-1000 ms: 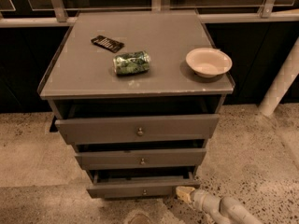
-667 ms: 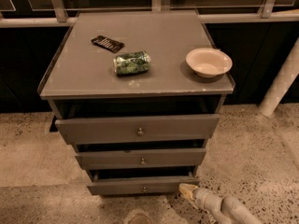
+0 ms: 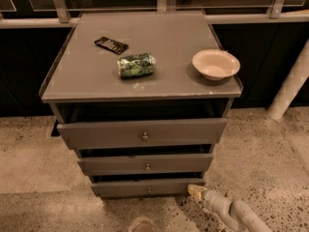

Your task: Close bottom drawer

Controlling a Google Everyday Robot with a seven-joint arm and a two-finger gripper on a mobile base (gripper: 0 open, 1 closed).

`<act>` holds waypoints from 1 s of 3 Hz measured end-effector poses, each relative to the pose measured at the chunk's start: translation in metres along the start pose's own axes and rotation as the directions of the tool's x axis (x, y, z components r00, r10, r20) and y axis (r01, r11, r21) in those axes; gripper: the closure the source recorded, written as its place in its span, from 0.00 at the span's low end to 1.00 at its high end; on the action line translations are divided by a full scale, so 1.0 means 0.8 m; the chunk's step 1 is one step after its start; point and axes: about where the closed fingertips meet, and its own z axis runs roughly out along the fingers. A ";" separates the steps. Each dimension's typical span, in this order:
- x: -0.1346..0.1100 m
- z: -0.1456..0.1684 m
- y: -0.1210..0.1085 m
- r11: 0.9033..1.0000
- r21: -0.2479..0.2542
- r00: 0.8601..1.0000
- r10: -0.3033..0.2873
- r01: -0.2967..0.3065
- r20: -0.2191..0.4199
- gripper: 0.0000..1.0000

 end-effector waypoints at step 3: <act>-0.019 0.005 -0.007 1.000 -0.001 0.999 -0.001 0.001 0.036 1.00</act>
Offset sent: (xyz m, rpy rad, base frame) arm 0.0475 -0.0151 0.0196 0.0281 -0.0676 -0.0473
